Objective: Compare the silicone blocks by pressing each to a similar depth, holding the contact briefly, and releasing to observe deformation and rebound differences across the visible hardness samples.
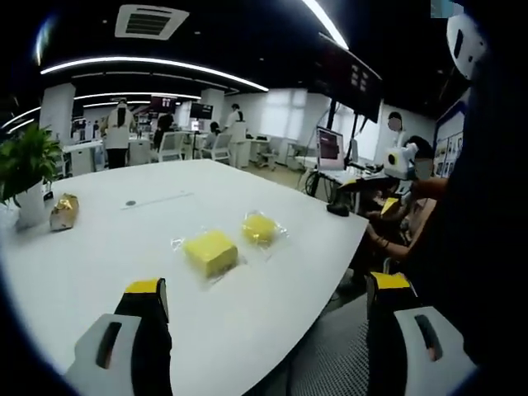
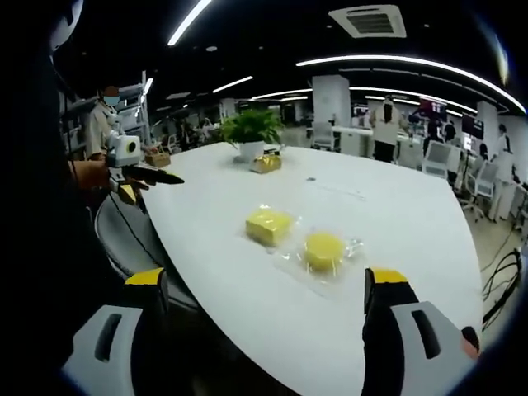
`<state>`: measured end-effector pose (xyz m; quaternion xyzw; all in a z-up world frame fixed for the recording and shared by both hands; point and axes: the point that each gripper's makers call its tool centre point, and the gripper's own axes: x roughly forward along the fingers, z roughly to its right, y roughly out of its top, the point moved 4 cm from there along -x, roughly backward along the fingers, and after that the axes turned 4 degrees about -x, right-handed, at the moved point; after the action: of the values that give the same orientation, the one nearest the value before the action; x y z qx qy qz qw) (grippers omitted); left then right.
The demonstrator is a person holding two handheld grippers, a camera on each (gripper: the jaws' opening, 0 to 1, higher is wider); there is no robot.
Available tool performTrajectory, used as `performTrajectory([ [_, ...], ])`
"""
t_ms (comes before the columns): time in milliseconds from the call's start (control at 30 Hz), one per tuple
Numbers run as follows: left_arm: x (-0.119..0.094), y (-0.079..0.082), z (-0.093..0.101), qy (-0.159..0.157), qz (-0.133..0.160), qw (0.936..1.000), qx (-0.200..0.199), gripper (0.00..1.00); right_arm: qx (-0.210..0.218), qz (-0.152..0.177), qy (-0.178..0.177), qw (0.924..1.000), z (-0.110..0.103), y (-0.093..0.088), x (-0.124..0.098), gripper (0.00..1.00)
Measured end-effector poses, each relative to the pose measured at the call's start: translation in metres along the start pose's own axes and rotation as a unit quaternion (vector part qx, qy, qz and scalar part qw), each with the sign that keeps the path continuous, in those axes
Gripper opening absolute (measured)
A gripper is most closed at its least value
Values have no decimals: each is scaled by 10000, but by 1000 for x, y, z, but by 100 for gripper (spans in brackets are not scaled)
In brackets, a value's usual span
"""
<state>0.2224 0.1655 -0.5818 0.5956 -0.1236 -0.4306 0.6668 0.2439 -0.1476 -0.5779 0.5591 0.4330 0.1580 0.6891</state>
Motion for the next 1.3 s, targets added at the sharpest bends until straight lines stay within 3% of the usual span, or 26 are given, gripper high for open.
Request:
performTrajectory([
  [133,0,-7,-2,70,-166,9997,-158,99,28,-4,25,10000,0,0,-1,92],
  [267,1,-5,-2,52,-176,9997,-151,99,-4,-21,16,10000,2,1,-1,92],
  [633,28,45,-16,14,-105,9999,-57,99,22,-46,-11,10000,10,4,-2,88],
  [767,44,62,-18,-59,-144,9996,-231,99,49,-20,-50,10000,13,6,-3,87],
  [900,60,81,-21,-182,28,9991,-382,99,85,-39,-116,9999,18,3,-6,86],
  [1233,108,98,-37,-400,-355,9936,-994,95,101,-94,-236,9996,21,1,-10,82],
  [1300,121,96,-36,-571,-592,9886,-1260,92,77,-41,-312,9995,22,3,-11,81],
])
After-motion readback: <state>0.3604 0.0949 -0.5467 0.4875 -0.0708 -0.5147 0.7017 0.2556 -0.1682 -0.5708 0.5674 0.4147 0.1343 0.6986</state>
